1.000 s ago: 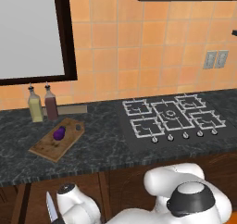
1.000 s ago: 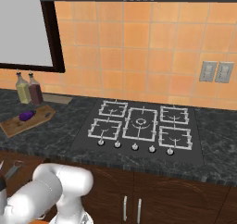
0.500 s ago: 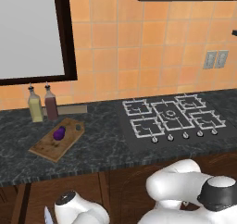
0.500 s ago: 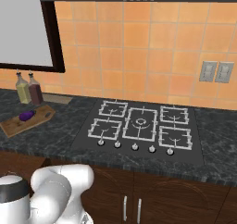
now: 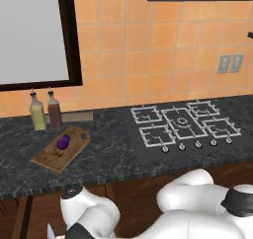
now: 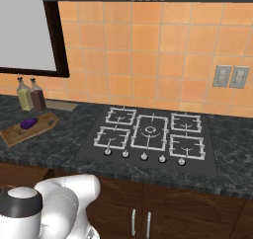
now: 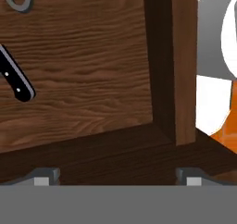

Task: Place the appropriate cutting tool for cutting the eggplant skin on the cutting board.

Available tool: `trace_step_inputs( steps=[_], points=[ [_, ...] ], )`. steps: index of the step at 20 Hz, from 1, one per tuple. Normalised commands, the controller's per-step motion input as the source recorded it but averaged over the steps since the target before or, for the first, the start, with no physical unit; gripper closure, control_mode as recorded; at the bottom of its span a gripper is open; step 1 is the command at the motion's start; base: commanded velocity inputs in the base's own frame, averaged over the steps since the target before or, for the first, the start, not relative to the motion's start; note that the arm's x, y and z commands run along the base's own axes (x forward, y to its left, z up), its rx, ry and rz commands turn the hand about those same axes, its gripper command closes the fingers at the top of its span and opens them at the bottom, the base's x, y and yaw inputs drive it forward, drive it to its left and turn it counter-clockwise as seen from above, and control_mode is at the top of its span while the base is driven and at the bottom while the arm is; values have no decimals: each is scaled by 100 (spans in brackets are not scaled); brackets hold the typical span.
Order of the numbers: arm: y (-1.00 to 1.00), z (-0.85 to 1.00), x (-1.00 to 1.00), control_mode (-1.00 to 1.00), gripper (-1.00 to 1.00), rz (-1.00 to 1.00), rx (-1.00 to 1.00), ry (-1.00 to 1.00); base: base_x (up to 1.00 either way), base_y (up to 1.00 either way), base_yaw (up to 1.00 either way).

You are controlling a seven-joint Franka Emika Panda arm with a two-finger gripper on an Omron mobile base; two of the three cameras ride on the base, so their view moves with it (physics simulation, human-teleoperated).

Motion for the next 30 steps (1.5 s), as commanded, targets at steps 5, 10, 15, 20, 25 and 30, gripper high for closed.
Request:
trace_step_inputs(
  steps=[5,10,15,20,25,30],
  points=[
    [35,13,57,-100,-100,-3,-10,-5,0,0,0],
    [22,-3,29,-100,-100,0,0,-15,0,0,0],
    [44,-1,56,-100,-100,0,0,0,0,0,0],
    [21,-28,32,-100,-100,0,1,0,0,0,0],
    [-3,-37,17,-100,-100,0,3,-4,0,0,0],
    [-11,-46,5,-100,-100,0,4,-7,0,0,0]
  ],
)
